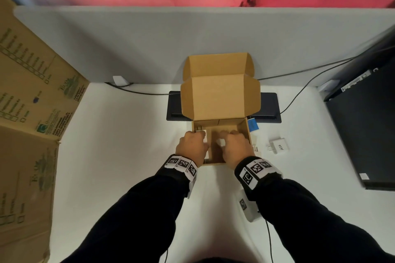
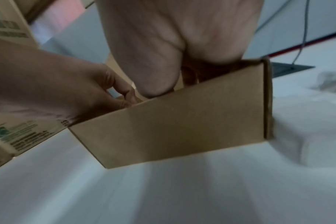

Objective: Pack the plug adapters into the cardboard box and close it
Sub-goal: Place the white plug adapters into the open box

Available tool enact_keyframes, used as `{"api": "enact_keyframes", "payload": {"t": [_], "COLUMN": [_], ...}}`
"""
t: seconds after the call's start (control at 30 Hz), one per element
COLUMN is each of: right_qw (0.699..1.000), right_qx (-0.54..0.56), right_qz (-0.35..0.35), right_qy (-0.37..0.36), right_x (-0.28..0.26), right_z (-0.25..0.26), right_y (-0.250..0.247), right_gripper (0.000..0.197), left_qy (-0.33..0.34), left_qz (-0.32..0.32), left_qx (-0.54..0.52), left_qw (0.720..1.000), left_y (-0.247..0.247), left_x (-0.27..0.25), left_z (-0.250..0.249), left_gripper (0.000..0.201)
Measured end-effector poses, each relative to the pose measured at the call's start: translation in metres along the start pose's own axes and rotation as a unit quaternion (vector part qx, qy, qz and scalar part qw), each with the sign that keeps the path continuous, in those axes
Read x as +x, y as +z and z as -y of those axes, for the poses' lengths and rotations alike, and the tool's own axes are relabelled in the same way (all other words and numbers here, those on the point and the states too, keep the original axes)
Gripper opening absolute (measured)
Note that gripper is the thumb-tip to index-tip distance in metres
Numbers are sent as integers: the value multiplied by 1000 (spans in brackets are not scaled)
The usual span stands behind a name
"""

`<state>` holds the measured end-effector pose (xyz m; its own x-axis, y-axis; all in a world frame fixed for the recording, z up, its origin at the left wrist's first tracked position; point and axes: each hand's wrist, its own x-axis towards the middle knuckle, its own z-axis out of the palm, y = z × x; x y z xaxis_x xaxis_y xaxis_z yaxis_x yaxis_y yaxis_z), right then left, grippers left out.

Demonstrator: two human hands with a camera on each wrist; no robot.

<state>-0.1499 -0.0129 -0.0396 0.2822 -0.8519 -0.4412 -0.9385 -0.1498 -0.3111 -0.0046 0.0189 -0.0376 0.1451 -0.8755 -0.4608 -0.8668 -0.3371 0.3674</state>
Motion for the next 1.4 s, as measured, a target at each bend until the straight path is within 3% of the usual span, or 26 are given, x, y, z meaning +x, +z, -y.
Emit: {"api": "enact_keyframes", "payload": {"t": [0.3, 0.5, 0.73, 1.03, 1.27, 1.4], "right_qw": [992, 985, 977, 978, 976, 995], "right_qx": [123, 167, 209, 199, 208, 69], "right_qz": [-33, -19, -38, -60, -54, -51], "right_qy": [3, -39, -22, -13, -34, -51], "right_x": [9, 17, 22, 26, 23, 19], "right_z": [0, 6, 7, 12, 13, 16], "right_y": [9, 13, 18, 23, 14, 4], "right_gripper": [25, 34, 33, 21, 32, 34], "left_qy": [-54, -39, -22, -20, -10, -7], "left_qz": [-29, -23, -12, -9, 19, 26], "left_qx": [-57, -86, -69, -74, -60, -53], "left_qw": [996, 995, 997, 997, 998, 998], "left_y": [-4, -2, 1, -2, -5, -6], "left_x": [10, 13, 17, 14, 15, 15], "left_z": [4, 15, 17, 16, 13, 13], "left_gripper": [31, 31, 40, 44, 48, 44]}}
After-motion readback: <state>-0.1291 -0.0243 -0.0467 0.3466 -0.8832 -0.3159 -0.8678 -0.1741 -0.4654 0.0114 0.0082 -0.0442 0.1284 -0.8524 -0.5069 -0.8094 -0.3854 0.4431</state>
